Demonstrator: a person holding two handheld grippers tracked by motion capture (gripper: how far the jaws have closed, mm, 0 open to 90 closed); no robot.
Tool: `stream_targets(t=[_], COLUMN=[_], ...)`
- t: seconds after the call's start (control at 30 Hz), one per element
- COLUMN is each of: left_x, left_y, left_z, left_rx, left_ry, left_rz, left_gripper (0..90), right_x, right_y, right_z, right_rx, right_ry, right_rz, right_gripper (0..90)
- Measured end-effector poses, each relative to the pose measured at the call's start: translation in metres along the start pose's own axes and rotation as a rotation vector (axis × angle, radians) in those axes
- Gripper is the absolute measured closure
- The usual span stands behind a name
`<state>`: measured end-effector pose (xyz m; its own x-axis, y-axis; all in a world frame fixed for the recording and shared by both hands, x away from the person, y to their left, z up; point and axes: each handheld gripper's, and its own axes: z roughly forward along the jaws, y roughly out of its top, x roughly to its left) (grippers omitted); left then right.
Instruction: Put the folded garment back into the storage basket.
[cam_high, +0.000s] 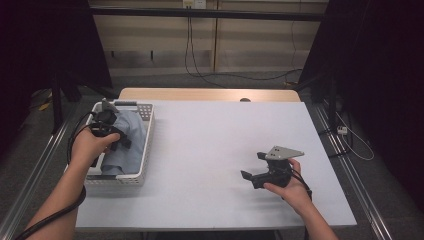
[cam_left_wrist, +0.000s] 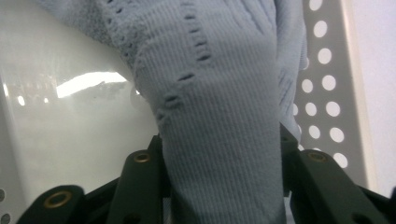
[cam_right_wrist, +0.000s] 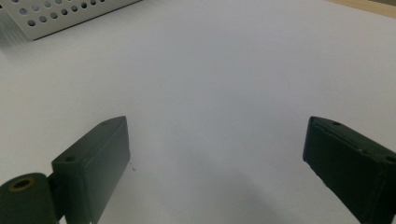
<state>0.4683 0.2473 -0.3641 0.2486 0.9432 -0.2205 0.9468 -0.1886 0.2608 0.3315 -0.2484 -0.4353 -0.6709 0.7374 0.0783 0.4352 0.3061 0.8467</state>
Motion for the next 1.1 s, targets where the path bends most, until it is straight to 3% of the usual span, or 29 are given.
stream_targets(t=[0.3, 0.83, 1.1], left_x=[0.000, 0.002, -0.006], left_y=[0.005, 0.017, 0.026], left_z=[-0.010, -0.037, -0.052], left_rx=[-0.039, -0.083, -0.133], left_ry=[0.003, 0.020, 0.029], left_rz=[-0.005, -0.013, 0.023], left_gripper=[46.8, 37.0, 35.1], right_x=[0.000, 0.000, 0.000], right_y=[0.000, 0.000, 0.000], right_z=[0.000, 0.000, 0.000], right_rx=[-0.001, 0.000, -0.002], right_ry=[0.000, 0.001, 0.002], right_rz=[0.000, -0.003, -0.003], right_gripper=[7.3, 7.3, 7.3])
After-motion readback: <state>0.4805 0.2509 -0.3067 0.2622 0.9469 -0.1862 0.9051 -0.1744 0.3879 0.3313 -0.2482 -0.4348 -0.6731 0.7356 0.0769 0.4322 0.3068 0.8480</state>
